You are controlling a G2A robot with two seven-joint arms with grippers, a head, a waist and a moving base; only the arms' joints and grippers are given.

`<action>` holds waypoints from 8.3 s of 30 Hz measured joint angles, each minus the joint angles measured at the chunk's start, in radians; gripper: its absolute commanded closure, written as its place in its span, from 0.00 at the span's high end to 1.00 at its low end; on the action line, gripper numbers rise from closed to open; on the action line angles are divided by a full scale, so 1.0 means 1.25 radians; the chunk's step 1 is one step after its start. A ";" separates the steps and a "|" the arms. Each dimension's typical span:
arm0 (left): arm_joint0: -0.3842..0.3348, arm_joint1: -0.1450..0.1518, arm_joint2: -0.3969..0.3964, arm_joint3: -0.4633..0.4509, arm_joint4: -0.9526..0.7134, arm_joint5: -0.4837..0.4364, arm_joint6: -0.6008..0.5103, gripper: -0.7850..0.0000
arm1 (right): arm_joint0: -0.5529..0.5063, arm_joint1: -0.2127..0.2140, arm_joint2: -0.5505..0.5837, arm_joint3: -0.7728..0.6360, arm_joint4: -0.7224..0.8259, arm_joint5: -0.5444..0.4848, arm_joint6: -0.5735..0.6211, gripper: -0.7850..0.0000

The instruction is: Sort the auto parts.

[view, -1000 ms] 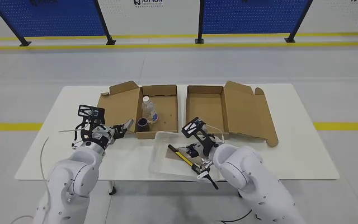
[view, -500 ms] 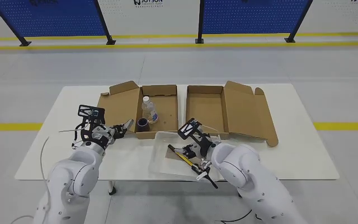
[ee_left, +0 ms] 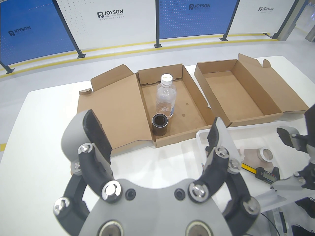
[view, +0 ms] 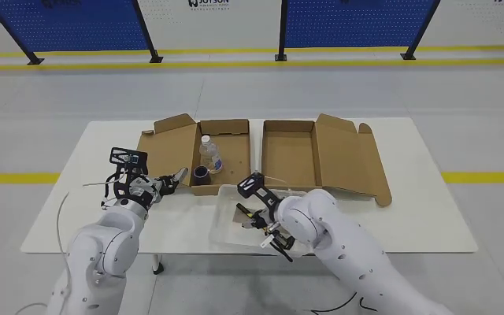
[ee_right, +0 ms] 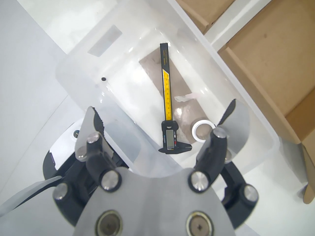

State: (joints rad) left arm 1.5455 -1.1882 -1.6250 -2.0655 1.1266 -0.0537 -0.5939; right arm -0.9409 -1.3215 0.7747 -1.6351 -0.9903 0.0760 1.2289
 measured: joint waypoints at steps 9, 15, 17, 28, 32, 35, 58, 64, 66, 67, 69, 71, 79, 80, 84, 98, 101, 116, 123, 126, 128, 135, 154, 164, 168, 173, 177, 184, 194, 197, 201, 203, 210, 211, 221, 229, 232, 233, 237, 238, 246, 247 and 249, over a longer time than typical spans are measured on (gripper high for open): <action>0.000 0.000 0.000 0.000 0.000 0.000 0.000 1.00 | 0.014 -0.009 -0.017 0.080 -0.002 0.002 0.038 0.88; 0.000 0.000 0.000 0.000 0.000 0.000 0.000 1.00 | 0.017 -0.013 -0.022 0.117 0.002 -0.005 0.047 0.85; 0.000 0.000 0.000 0.000 0.000 0.000 0.000 1.00 | 0.019 -0.015 -0.027 0.127 0.003 -0.011 0.048 0.80; 0.000 0.000 0.000 0.000 0.000 0.000 0.000 1.00 | 0.024 -0.024 -0.037 0.176 0.004 -0.017 0.048 0.62; 0.000 0.000 0.000 0.000 0.000 0.000 0.000 1.00 | 0.028 -0.027 -0.045 0.192 -0.008 -0.020 0.054 0.50; 0.000 0.000 0.000 0.000 0.000 0.000 0.000 1.00 | 0.030 -0.030 -0.050 0.203 -0.012 -0.020 0.053 0.49; 0.000 0.000 0.000 0.000 0.000 0.000 0.000 1.00 | 0.024 -0.046 -0.066 0.239 -0.019 -0.023 0.060 0.49; 0.000 0.000 0.000 0.000 0.000 0.000 0.000 1.00 | 0.023 -0.049 -0.070 0.249 -0.038 -0.018 0.067 0.49; 0.000 0.000 0.000 0.000 0.000 0.000 0.000 1.00 | 0.023 -0.049 -0.070 0.251 -0.041 -0.018 0.068 0.47; 0.000 0.000 0.000 0.000 0.000 0.000 0.000 1.00 | 0.023 -0.050 -0.070 0.251 -0.042 -0.019 0.068 0.46; 0.000 0.000 0.000 0.000 0.000 0.000 0.000 1.00 | 0.022 -0.051 -0.069 0.252 -0.044 -0.020 0.067 0.41; 0.000 0.000 0.000 0.000 0.000 0.000 0.000 1.00 | 0.022 -0.051 -0.069 0.253 -0.045 -0.021 0.068 0.24; 0.000 0.000 0.000 0.000 0.000 0.000 0.000 1.00 | 0.023 -0.055 -0.066 0.245 -0.052 -0.023 0.070 0.00; 0.000 0.000 0.000 0.000 0.000 0.000 0.000 1.00 | 0.023 -0.055 -0.064 0.240 -0.053 -0.022 0.070 0.00; 0.000 0.000 0.000 0.000 0.000 0.000 0.000 1.00 | 0.019 -0.054 -0.056 0.216 -0.056 -0.019 0.073 0.00; 0.000 0.000 0.000 0.000 0.000 0.000 0.000 1.00 | -0.040 -0.036 0.011 0.087 -0.068 -0.002 0.072 0.00; 0.000 0.000 0.000 0.000 0.000 0.000 0.000 1.00 | -0.059 -0.029 0.034 0.053 -0.069 0.000 0.069 0.00; 0.000 0.000 0.000 0.000 0.000 0.000 0.000 1.00 | -0.150 -0.007 0.158 -0.062 0.027 -0.006 -0.034 0.00; 0.000 0.000 0.000 0.000 0.000 0.000 0.000 1.00 | -0.194 -0.005 0.216 -0.081 0.177 -0.035 -0.132 0.00; 0.000 0.000 0.000 0.000 0.000 0.000 0.000 1.00 | -0.204 -0.005 0.233 -0.071 0.249 -0.055 -0.162 0.00; 0.000 0.000 0.000 0.000 0.000 0.000 0.000 1.00 | -0.206 -0.004 0.239 -0.062 0.284 -0.065 -0.171 0.00; 0.000 0.000 0.000 0.000 0.000 0.000 0.000 1.00 | -0.203 -0.001 0.236 -0.046 0.289 -0.063 -0.177 0.00; 0.000 0.000 0.000 0.000 0.000 0.000 0.000 1.00 | -0.134 0.007 0.308 -0.080 0.206 0.066 -0.297 0.00; 0.000 0.000 0.000 0.000 0.000 0.000 0.000 1.00 | -0.071 0.005 0.355 0.039 0.162 0.203 -0.372 0.00; 0.000 0.000 0.000 0.000 0.000 0.000 0.000 1.00 | -0.042 0.000 0.338 0.102 0.140 0.235 -0.390 0.00; 0.000 0.000 0.000 0.000 0.000 0.000 0.000 1.00 | -0.009 -0.008 0.313 0.197 0.123 0.271 -0.418 0.00; 0.000 0.000 0.000 0.000 0.000 0.000 0.000 1.00 | 0.011 -0.014 0.296 0.254 0.113 0.291 -0.430 0.00; 0.000 0.000 0.000 0.000 0.000 0.000 0.000 1.00 | 0.028 -0.025 0.273 0.310 0.113 0.301 -0.450 0.00; 0.000 0.000 0.000 0.000 0.000 0.000 0.000 1.00 | 0.048 -0.036 0.248 0.366 0.114 0.294 -0.448 0.21; 0.000 0.000 0.000 0.000 0.000 0.000 0.000 1.00 | 0.051 -0.039 0.245 0.376 0.116 0.290 -0.448 0.26; 0.000 0.000 0.000 0.000 0.000 0.000 0.000 1.00 | 0.056 -0.041 0.242 0.386 0.115 0.283 -0.446 0.28; 0.000 0.000 0.000 0.000 0.000 0.000 0.000 1.00 | 0.058 -0.042 0.240 0.390 0.112 0.278 -0.443 0.30; 0.000 0.000 0.000 0.000 0.000 0.000 0.000 1.00 | 0.063 -0.045 0.236 0.397 0.101 0.272 -0.438 0.45; 0.000 0.000 0.000 0.000 0.000 0.000 0.000 1.00 | 0.063 -0.046 0.235 0.397 0.100 0.273 -0.437 0.46; 0.000 0.000 0.000 0.000 0.000 0.000 0.000 1.00 | 0.049 -0.044 0.249 0.358 0.087 0.258 -0.440 1.00; 0.000 0.000 0.000 0.000 0.000 0.000 0.000 1.00 | -0.007 -0.025 0.257 0.162 -0.017 0.204 -0.373 1.00; 0.000 0.000 0.000 0.000 0.000 0.000 0.000 1.00 | -0.050 -0.015 0.262 0.057 -0.068 0.173 -0.319 1.00; 0.000 0.000 0.000 0.000 0.000 0.000 0.000 1.00 | -0.069 -0.010 0.262 0.017 -0.091 0.162 -0.294 1.00; 0.000 0.000 0.000 0.000 0.000 0.000 0.000 1.00 | -0.130 -0.001 0.260 -0.101 -0.140 0.133 -0.226 1.00; 0.000 0.000 0.000 0.000 0.000 0.000 0.000 1.00 | -0.142 0.000 0.258 -0.123 -0.145 0.127 -0.214 1.00; 0.000 0.000 0.000 0.000 0.000 0.000 0.000 1.00 | -0.198 -0.001 0.186 -0.222 -0.183 0.083 -0.140 1.00; 0.000 0.000 0.000 0.000 0.000 0.000 0.000 1.00 | -0.201 -0.002 0.176 -0.221 -0.184 0.081 -0.136 1.00; 0.000 0.000 0.000 0.000 0.000 0.000 0.000 1.00 | -0.206 -0.005 0.157 -0.204 -0.174 0.082 -0.133 1.00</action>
State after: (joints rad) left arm 1.5455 -1.1882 -1.6250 -2.0655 1.1266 -0.0537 -0.5939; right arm -1.1984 -1.3280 0.9716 -1.8899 -1.2073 0.1779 1.0632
